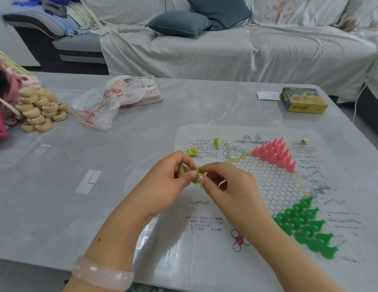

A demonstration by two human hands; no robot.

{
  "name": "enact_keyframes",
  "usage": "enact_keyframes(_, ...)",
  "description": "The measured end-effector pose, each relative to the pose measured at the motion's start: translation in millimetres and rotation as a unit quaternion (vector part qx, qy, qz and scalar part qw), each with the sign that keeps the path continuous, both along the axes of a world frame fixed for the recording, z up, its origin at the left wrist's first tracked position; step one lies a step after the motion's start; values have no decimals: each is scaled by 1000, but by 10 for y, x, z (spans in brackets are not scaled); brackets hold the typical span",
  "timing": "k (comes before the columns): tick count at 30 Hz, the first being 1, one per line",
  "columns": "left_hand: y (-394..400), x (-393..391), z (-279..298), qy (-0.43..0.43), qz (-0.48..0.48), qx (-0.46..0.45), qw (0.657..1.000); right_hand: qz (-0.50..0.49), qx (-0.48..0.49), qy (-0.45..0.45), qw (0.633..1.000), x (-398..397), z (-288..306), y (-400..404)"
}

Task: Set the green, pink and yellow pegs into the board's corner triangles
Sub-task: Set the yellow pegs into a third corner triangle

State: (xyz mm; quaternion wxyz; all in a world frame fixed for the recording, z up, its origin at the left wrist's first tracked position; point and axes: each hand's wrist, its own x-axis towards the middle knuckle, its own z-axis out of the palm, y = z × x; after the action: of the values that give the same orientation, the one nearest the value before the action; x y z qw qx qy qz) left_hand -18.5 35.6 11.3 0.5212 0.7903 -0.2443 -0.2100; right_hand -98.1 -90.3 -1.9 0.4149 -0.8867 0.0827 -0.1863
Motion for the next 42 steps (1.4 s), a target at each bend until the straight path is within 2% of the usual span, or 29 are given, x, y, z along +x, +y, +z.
enact_keyframes(4, 0, -1, -3, -9, 5, -5, 1000, 0, 75, 9, 997, 12, 6, 12)
enact_keyframes(11, 20, -18, 20, 6, -15, -21, 1000, -7, 89, -4, 996, 32, 15, -21)
enact_keyframes(14, 15, -18, 53, 31, 4, -39, 999, -74, 109, -27, 991, 48, 29, -158)
enact_keyframes(18, 31, 3, 49, 16, 32, -32, 999, -167, 128, -27, 977, 81, -25, -379)
enact_keyframes(23, 31, 3, 49, 12, 36, -50, 998, -176, 39, 45, 983, 137, -164, -414)
enact_keyframes(28, 21, 29, 14, -2, 74, -66, 995, -178, -40, 79, 980, 202, -221, -394)
enact_keyframes(36, 45, 55, 5, -25, 122, -73, 990, -170, -94, 105, 975, 266, -260, -362)
enact_keyframes(42, 36, 43, 1, -32, 119, -68, 990, -161, -120, 112, 973, 263, -269, -344)
